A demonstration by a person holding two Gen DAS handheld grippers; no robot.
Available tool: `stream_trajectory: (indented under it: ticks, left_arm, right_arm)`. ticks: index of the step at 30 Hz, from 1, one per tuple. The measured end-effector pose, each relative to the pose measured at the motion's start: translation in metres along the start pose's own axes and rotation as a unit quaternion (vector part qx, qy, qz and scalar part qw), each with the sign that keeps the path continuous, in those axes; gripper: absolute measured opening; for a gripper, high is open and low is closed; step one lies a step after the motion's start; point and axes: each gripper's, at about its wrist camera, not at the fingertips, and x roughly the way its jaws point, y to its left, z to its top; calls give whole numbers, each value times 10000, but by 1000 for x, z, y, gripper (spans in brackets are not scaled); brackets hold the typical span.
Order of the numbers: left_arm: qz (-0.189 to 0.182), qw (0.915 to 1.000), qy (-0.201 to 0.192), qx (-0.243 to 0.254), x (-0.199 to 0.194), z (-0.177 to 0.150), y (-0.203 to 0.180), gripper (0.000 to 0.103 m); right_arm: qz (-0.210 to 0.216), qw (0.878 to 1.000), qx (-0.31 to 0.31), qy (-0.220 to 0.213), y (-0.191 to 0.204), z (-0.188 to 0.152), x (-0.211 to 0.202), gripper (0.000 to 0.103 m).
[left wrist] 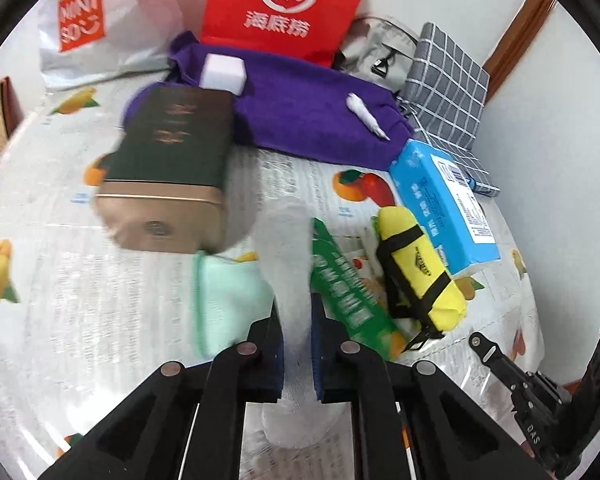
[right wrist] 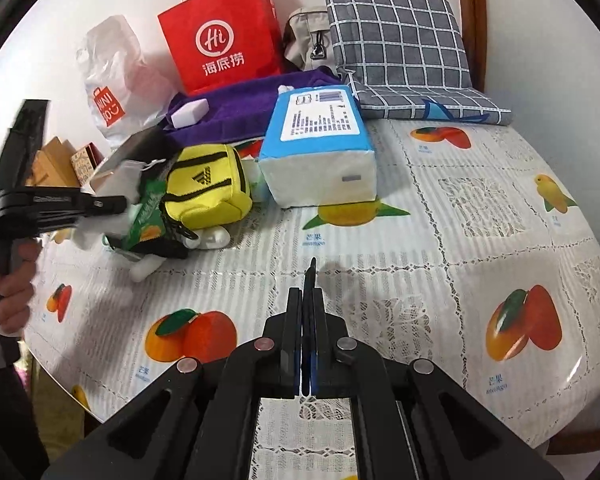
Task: Organize soft objects
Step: 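Close the left gripper on the white mesh bag and lift it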
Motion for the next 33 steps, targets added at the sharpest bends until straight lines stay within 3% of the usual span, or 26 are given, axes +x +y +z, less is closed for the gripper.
stream_trajectory:
  ticks: [5, 17, 33]
  left_arm:
    - [281, 9996, -79, -33, -20, -12, 16, 10]
    - [339, 9992, -87, -178, -40, -29, 33, 10]
    - [552, 9974, -452, -15, -69, 0, 21, 10]
  right_arm:
    - [7, 9999, 77, 99, -10, -7, 5, 3]
    - [352, 9988, 299, 144, -20, -14, 10, 3]
    - [404, 9982, 1, -433, -3, 48, -46, 3]
